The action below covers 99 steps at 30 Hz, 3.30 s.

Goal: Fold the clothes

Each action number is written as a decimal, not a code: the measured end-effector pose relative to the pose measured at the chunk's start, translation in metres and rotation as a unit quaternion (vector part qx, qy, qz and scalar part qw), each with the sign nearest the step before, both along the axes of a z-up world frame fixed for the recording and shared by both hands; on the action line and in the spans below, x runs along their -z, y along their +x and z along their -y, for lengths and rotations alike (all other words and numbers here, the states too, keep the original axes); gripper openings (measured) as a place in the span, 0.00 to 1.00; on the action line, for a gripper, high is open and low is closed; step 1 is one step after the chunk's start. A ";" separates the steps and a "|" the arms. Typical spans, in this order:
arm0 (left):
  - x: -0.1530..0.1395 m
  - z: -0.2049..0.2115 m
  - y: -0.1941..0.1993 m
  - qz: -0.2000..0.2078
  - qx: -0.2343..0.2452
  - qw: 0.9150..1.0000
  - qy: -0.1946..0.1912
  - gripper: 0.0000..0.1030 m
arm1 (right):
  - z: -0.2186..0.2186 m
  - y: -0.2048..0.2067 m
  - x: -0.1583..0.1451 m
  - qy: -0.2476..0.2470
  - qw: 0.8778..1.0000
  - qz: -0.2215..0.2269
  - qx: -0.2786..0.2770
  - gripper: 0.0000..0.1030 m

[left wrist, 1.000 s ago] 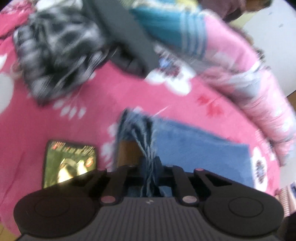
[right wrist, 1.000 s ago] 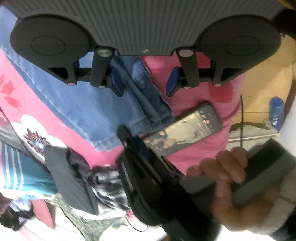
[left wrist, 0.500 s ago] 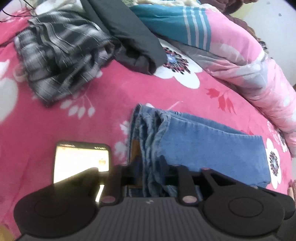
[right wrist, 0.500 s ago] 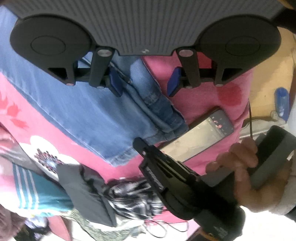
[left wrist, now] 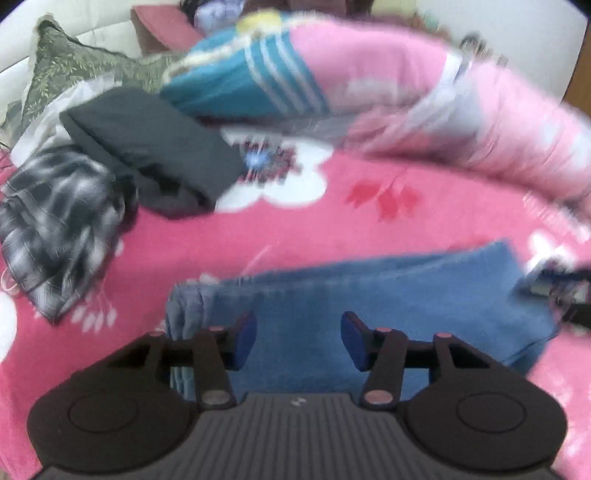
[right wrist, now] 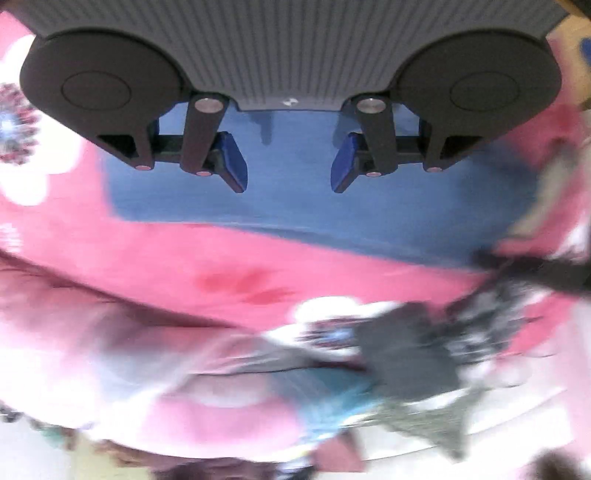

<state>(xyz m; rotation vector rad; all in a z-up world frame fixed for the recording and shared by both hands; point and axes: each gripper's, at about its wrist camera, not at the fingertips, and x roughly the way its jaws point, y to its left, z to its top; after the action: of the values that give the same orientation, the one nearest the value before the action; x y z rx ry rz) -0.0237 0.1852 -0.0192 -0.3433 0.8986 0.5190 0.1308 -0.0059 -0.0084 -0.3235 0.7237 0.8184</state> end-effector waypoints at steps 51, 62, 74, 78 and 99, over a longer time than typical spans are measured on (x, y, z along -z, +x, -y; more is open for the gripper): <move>0.010 0.038 -0.013 -0.040 0.073 0.990 0.117 0.52 | 0.047 0.040 0.020 -0.012 0.966 -0.115 -0.230 0.12; 0.002 0.052 -0.003 -0.050 0.219 0.971 0.082 0.57 | 0.037 0.011 0.039 0.028 0.982 -0.189 0.009 0.14; 0.037 0.127 0.049 -0.072 0.441 0.887 0.113 0.54 | 0.051 -0.065 0.053 0.139 0.958 -0.226 0.107 0.15; 0.033 0.127 0.052 -0.078 0.447 0.885 0.108 0.52 | 0.049 -0.064 0.054 0.143 0.956 -0.230 0.113 0.15; 0.026 0.127 0.052 -0.037 0.385 0.910 0.147 0.06 | 0.051 -0.059 0.085 0.178 0.952 -0.228 0.098 0.01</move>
<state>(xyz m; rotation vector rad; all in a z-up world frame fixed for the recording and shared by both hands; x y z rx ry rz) 0.0285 0.0578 -0.0457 0.3132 0.9319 -0.0746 0.0721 -0.0570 -0.0937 0.2703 0.9995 0.8236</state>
